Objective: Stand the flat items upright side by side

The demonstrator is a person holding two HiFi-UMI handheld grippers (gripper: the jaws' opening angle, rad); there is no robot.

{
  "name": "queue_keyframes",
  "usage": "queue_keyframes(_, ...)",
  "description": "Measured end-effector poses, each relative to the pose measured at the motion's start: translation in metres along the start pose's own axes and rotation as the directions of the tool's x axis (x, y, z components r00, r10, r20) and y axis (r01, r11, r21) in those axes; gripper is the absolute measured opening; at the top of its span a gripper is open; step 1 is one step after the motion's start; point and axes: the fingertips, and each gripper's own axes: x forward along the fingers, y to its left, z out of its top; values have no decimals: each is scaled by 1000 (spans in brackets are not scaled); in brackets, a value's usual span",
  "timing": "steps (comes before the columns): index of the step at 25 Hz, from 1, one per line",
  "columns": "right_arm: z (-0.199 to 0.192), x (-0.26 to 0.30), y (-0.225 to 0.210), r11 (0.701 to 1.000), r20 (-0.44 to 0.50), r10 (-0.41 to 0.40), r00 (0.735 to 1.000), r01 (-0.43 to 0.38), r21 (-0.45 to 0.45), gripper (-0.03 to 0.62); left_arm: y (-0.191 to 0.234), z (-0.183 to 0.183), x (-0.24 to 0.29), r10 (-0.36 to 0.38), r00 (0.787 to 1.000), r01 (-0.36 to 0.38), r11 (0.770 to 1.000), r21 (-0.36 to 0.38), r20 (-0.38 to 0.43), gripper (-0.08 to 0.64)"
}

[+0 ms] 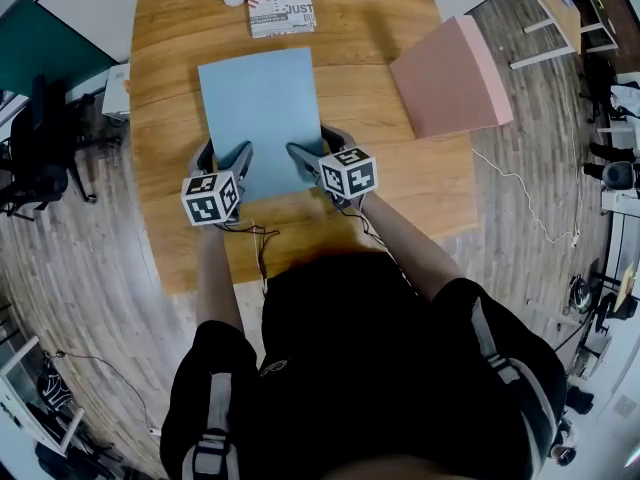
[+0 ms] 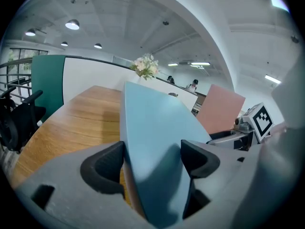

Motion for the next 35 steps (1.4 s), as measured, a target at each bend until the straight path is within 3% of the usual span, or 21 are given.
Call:
queue_keyframes(13,1,-44,-7,990,165,-57,985,77,-119,347,-42,10,-13,-38,988,16,989,145,152,380)
queue_keyframes(20,15,-62,-7,954,318,-107,942,188,-235,347,-60,32,-22,-62,955,-27,956,294,291,380)
queue_keyframes(25,7,-76,-9,948,337,-119,934,208,-241,347,-74,26,-27,-75,952,-23,950,312,297,380)
queue_keyframes(30,3,-90,1,928,368,-134,920,246,-278,348,-86,21,-41,-57,941,-66,936,345,334,380)
queue_keyframes(35,4,-98,2,897,401,-149,904,294,-329,337,-93,23,-46,-81,932,-84,901,426,355,379)
